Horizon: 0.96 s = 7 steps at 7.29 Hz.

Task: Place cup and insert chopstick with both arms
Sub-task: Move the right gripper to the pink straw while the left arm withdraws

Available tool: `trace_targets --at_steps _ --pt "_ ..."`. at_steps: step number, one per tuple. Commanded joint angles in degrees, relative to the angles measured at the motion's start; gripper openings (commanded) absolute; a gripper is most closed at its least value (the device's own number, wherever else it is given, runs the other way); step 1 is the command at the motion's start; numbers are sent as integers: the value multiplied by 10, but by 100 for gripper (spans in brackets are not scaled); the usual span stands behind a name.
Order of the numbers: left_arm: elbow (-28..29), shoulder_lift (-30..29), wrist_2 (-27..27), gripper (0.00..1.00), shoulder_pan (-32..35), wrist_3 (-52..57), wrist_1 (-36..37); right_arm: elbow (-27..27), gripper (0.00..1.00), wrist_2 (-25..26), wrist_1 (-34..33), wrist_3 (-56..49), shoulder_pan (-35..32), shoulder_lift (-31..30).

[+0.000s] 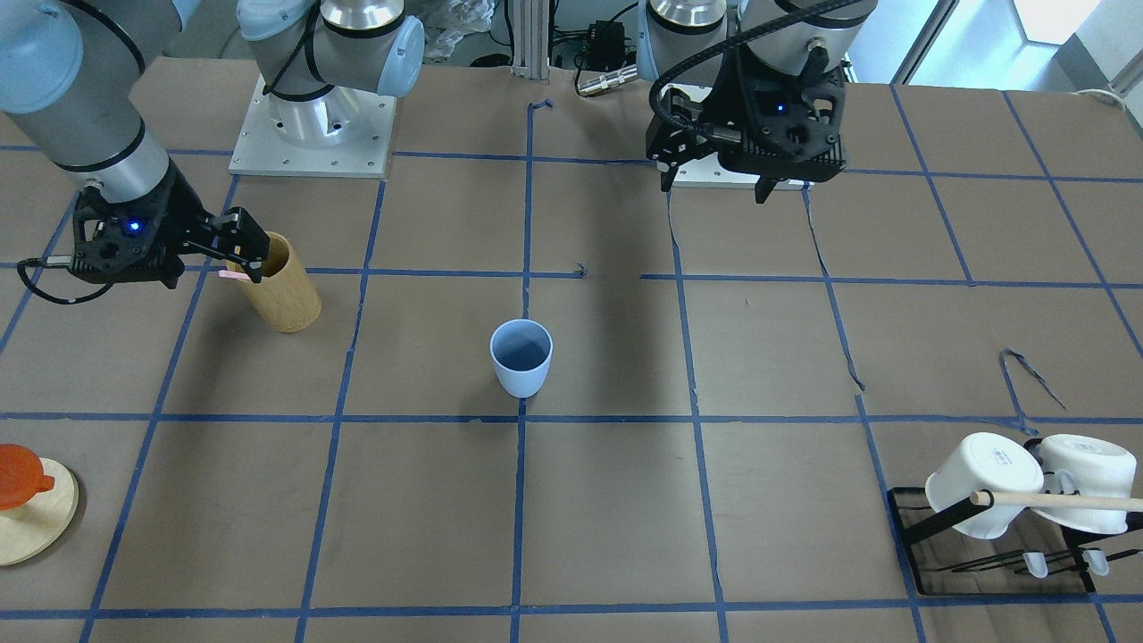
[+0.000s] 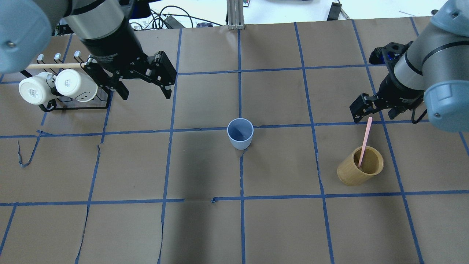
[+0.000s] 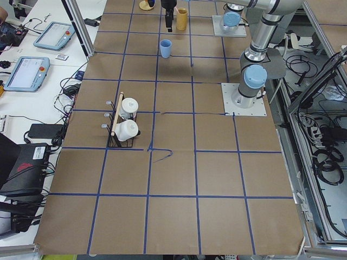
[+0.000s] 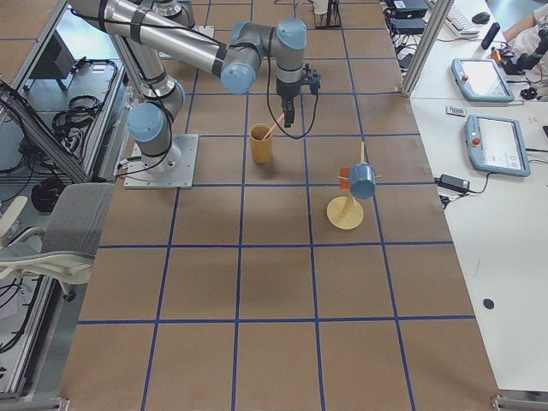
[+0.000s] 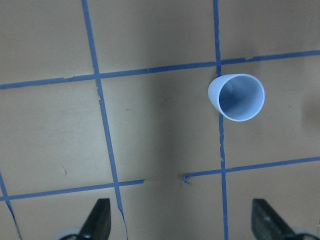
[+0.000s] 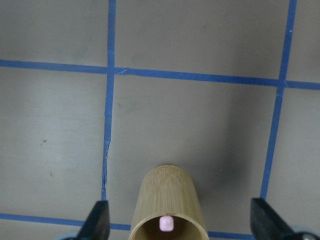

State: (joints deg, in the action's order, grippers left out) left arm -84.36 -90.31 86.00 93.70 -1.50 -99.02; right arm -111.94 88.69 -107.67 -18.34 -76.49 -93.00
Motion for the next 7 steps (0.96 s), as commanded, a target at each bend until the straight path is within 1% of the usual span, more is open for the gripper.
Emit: trace_targets --at_steps 1,2,3,4,5,6,7 --pt "-33 21 0 100 -33 4 44 -23 88 0 -2 -1 -1 -14" --pt "-54 29 0 100 -33 4 83 -22 77 1 -3 0 0 -13" --pt "-68 32 1 100 -33 4 116 -23 59 2 -3 0 -1 -13" --pt "-69 34 3 100 -33 4 120 -22 50 0 -3 4 -1 -15" --pt "-70 36 3 100 -34 4 120 -21 42 -1 -11 6 0 -17" --pt "-70 37 3 100 -34 4 119 -21 37 -1 -30 6 0 -17" --pt "-70 37 3 100 -35 4 120 -22 33 -2 -31 4 0 -17"
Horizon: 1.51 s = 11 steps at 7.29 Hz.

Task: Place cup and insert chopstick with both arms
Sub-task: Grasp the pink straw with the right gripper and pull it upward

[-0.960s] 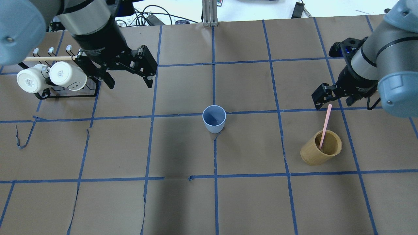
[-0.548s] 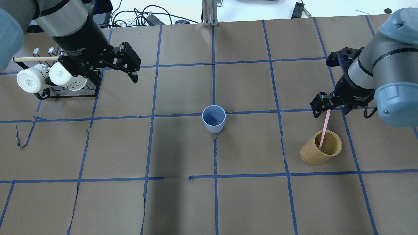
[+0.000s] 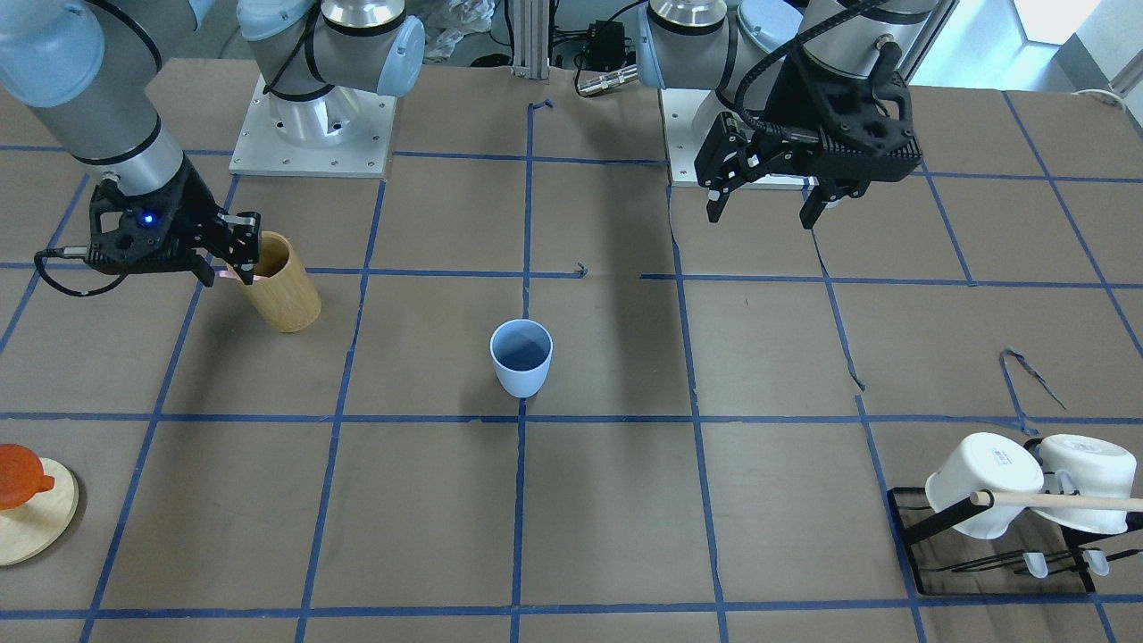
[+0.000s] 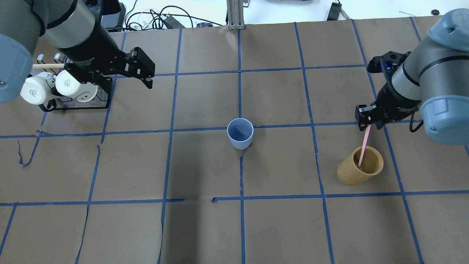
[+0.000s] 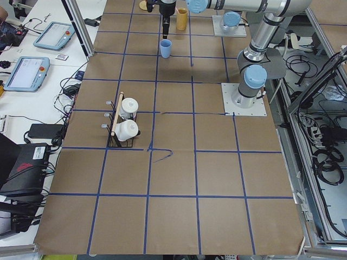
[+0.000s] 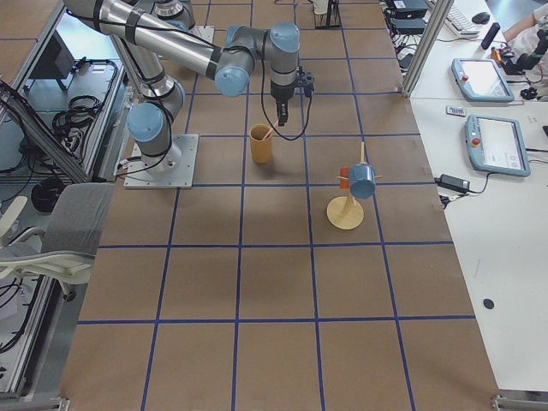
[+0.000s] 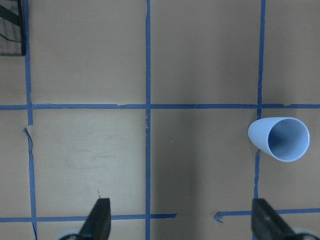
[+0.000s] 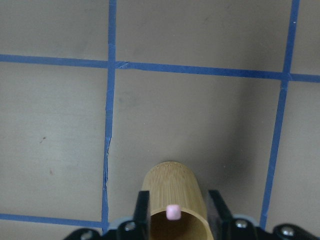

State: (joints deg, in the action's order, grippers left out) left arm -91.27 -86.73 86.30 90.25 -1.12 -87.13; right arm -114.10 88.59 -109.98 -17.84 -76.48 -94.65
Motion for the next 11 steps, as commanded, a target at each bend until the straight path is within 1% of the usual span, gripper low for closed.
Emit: trace_targets --at_steps 1,2,4,5,6,7,9,10,11 --pt "0 1 0 100 -1 1 1 -2 28 -3 -2 1 0 -1" --pt "0 1 0 100 -1 1 1 -2 20 -5 3 0 0 -7" --pt "0 2 0 100 -1 0 0 4 17 -18 2 -3 -1 -11" --pt "0 2 -1 100 -1 0 0 3 15 -37 2 -4 0 -15" --pt "0 2 -1 100 -1 0 0 4 15 -37 2 -5 -1 -19" --pt "0 2 -1 100 -1 0 0 16 15 -35 4 -4 -1 -22" --pt "0 2 -1 100 -1 0 0 75 13 -32 72 -2 -3 -20" --pt "0 4 -1 100 -2 1 0 107 13 -37 118 3 -3 -21" --pt "0 4 -1 100 -2 1 0 153 13 -34 183 3 -3 -23"
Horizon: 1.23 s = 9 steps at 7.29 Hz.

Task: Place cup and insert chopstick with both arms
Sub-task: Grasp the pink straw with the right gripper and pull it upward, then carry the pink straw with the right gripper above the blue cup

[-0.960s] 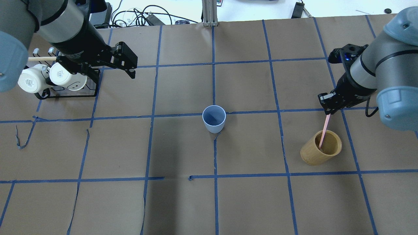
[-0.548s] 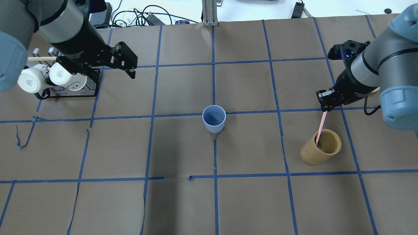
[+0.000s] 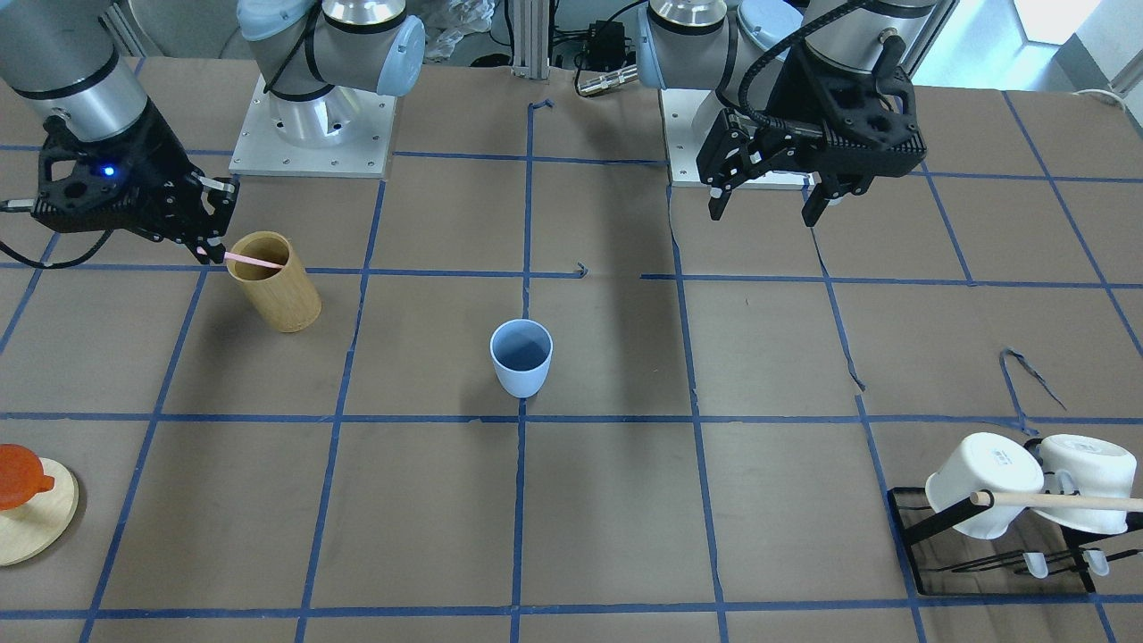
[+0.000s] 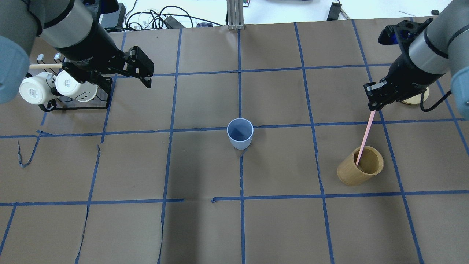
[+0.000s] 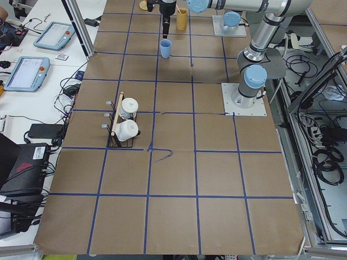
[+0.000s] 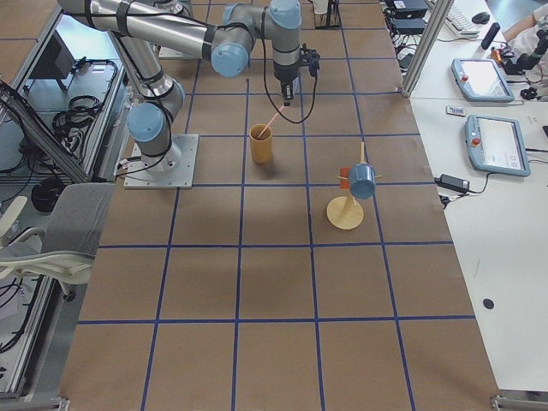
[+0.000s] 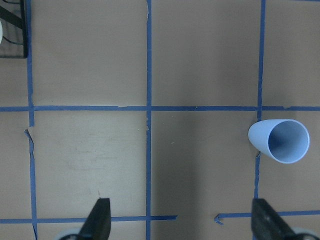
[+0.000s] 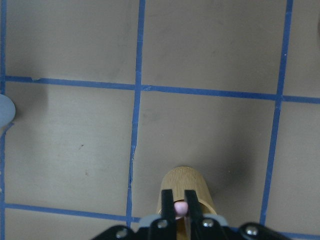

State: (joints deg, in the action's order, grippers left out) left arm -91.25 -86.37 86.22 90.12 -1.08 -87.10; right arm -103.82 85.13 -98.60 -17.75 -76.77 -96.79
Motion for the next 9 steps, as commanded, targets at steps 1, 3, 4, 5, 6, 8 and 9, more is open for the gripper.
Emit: trace_targets --at_steps 1,3,4,5,6,8,9 --pt "-1 1 0 100 0 0 0 106 12 -4 122 8 -6 2" --pt "-1 1 0 100 0 0 0 146 11 -35 94 42 -67 7" --pt "0 1 0 100 0 0 0 143 11 -46 10 126 -104 14" --pt "-1 2 0 100 0 0 0 139 11 -47 -46 173 -156 33" --pt "-1 1 0 100 -1 0 0 123 11 -43 -117 252 -211 51" --pt "-1 2 0 100 -1 0 0 49 12 -37 -289 309 -267 84" --pt "-1 2 0 100 -1 0 0 35 12 -35 -301 343 -283 81"
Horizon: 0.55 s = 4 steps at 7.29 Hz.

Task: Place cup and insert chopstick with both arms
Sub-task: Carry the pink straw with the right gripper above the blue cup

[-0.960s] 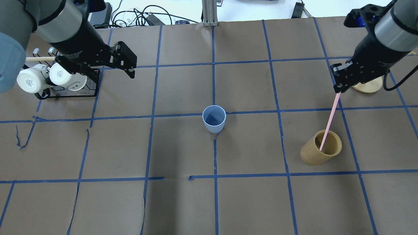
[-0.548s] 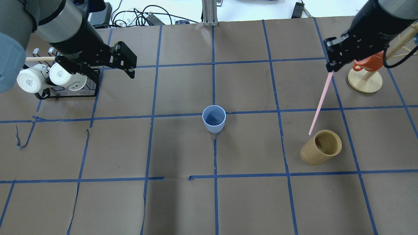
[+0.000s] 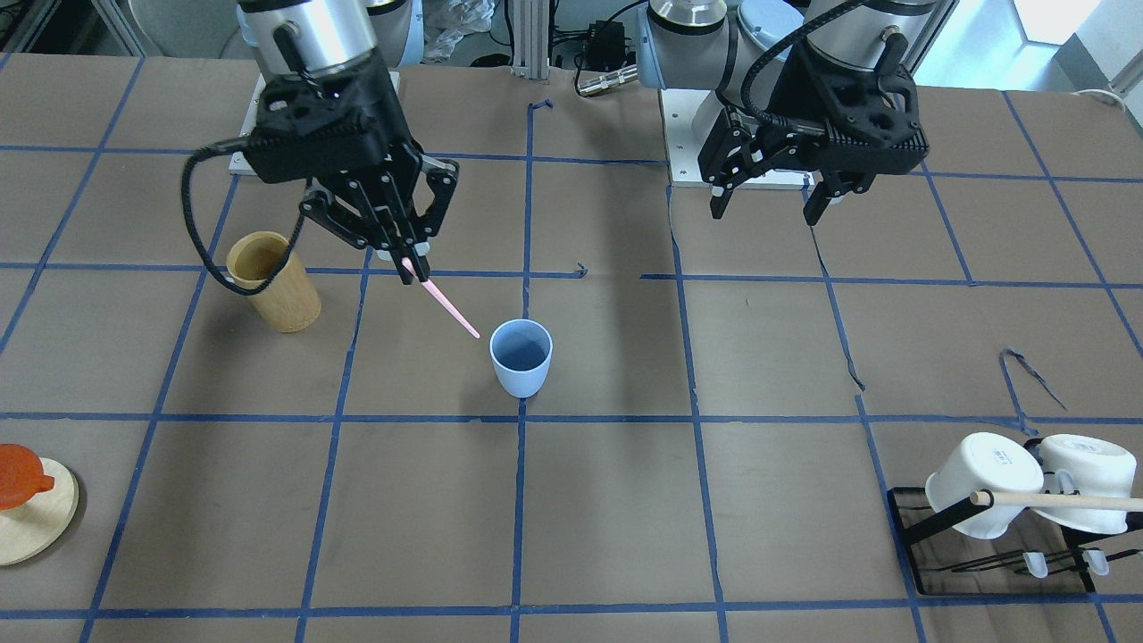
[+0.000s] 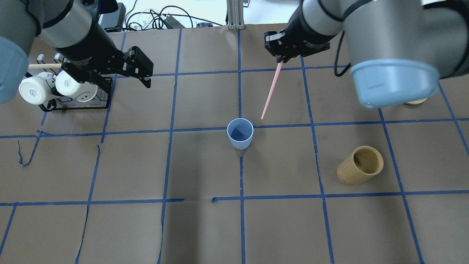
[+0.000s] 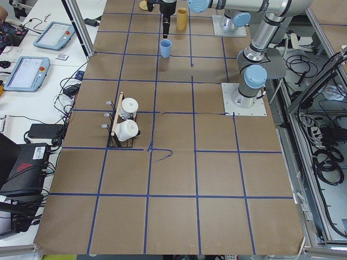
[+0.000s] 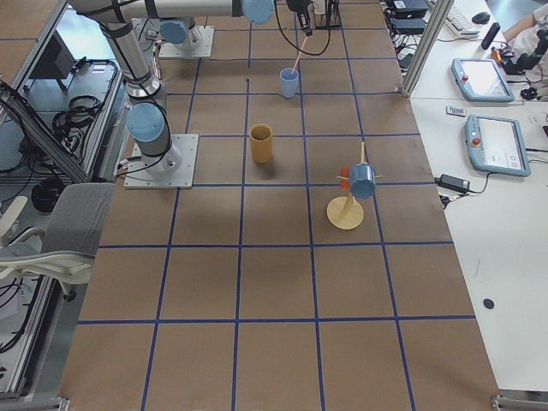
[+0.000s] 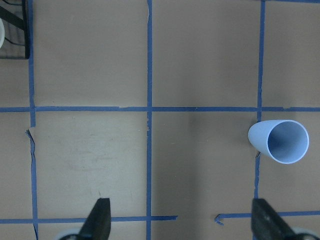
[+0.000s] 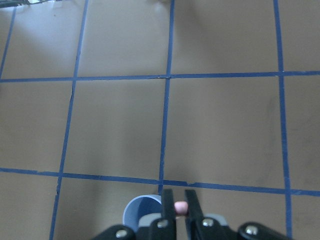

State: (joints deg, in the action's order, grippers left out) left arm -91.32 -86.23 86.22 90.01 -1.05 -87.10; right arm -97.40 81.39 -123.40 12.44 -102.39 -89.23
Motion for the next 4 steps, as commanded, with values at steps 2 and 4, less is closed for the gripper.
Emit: trace_targets --at_steps 2,4 --pt "0 0 0 100 0 0 0 -35 12 49 -63 60 -79 15" --pt "0 0 0 100 0 0 0 -41 12 57 -76 58 -82 24"
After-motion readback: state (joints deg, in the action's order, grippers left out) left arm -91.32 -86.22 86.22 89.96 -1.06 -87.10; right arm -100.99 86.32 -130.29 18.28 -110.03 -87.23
